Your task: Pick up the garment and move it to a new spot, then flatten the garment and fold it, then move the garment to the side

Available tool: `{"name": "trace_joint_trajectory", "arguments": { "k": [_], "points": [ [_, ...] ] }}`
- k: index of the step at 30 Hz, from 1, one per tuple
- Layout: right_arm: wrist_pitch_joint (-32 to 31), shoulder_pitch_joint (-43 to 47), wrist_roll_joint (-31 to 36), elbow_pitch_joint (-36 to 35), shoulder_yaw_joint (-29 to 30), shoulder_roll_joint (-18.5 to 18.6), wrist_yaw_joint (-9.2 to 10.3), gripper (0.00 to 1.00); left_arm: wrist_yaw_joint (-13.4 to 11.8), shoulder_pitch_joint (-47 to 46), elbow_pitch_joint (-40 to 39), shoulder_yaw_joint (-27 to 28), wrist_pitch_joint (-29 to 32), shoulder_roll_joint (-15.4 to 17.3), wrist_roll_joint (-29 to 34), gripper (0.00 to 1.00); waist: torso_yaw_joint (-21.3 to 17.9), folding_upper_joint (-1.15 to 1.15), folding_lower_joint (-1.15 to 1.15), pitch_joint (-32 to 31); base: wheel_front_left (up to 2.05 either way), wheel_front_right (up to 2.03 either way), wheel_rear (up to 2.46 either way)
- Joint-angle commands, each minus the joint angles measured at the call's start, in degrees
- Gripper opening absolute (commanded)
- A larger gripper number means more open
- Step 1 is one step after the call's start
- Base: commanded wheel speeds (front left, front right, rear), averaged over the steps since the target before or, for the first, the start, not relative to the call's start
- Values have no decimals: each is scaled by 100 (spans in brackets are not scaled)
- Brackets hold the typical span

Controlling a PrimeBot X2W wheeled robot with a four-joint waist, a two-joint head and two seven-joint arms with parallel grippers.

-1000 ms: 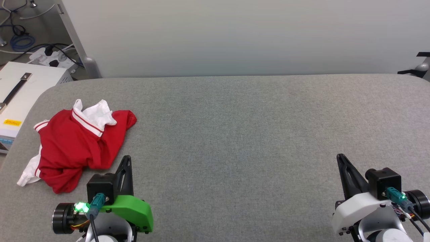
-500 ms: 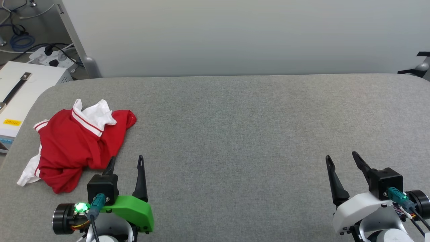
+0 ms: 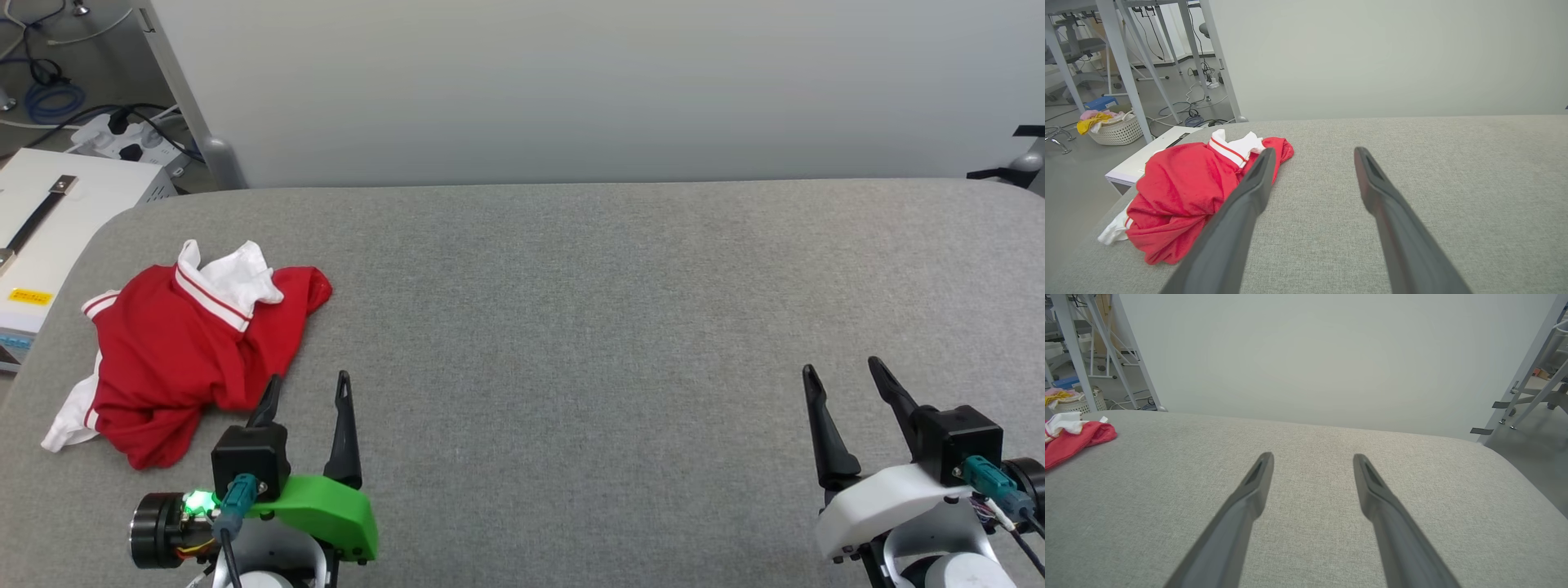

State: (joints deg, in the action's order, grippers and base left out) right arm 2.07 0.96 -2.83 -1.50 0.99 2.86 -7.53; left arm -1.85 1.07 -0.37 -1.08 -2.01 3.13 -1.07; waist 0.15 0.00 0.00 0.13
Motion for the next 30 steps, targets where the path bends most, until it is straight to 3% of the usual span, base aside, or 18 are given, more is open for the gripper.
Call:
{"name": "trace_joint_trajectory", "arguments": {
  "k": [1, 30],
  "points": [
    [66, 5, -65, -62, 14, 0, 1, 100, -62, -3, -24, -13, -54, -4, -39, 100, 4, 0, 0, -1, 0, 0, 0],
    [405, 156, -323, -214, 76, 1, 2, 100, -197, 69, -74, -129, -399, -10, -186, 100, 48, 0, 0, -35, 0, 0, 0]
  ]
}}
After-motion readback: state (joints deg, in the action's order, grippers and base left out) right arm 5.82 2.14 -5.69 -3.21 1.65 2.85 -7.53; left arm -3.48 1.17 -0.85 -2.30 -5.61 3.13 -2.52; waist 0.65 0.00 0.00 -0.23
